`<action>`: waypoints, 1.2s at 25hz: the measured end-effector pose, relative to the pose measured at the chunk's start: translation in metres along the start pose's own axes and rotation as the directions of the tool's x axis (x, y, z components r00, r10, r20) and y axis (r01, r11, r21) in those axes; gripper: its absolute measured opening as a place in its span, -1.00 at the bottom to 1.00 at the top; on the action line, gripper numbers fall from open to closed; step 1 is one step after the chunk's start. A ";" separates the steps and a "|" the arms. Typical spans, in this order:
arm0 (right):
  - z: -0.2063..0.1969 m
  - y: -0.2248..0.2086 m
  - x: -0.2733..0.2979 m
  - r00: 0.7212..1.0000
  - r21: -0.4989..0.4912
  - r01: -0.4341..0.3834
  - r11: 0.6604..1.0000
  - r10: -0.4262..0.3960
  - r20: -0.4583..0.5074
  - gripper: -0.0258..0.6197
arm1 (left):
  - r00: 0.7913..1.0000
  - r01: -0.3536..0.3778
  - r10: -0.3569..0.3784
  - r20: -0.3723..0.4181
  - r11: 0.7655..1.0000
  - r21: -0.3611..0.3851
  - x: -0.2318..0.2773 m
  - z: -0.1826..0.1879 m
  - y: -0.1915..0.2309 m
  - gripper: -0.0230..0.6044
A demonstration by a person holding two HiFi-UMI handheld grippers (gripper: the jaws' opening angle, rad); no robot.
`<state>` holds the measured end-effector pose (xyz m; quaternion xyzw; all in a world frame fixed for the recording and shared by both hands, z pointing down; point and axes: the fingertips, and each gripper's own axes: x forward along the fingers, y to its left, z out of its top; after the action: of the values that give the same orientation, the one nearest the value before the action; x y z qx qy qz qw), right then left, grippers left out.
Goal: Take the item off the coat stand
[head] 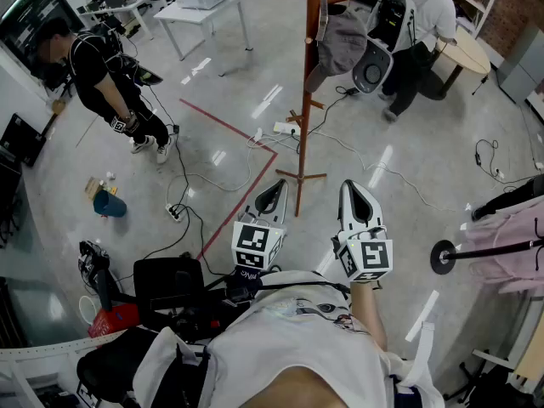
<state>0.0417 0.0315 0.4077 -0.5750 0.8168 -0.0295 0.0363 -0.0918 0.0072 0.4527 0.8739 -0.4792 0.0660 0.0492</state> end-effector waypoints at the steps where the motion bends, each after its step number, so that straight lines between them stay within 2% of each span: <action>1: -0.001 -0.001 0.000 1.000 -0.001 -0.003 1.000 0.003 0.000 -0.91 | 1.000 -0.001 0.001 0.001 1.000 -0.002 0.001 -0.001 -0.001 -0.92; 10: 0.002 -0.003 0.000 0.999 -0.006 -0.034 0.999 0.034 0.007 -0.91 | 1.000 -0.019 0.019 -0.003 1.000 -0.008 0.005 -0.002 -0.006 -0.92; 23: -0.005 -0.014 -0.009 0.987 -0.008 -0.160 0.987 0.160 -0.008 -0.91 | 0.998 -0.067 0.067 -0.023 0.997 -0.034 0.017 -0.016 -0.031 -0.92; 30: -0.027 -0.015 -0.002 0.978 0.037 -0.198 0.980 0.200 -0.061 -0.91 | 0.991 -0.104 0.100 -0.087 0.994 -0.039 0.018 -0.039 -0.037 -0.92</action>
<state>0.0540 0.0283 0.4362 -0.4887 0.8704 -0.0566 0.0217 -0.0538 0.0179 0.4927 0.8434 -0.5219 0.0951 0.0850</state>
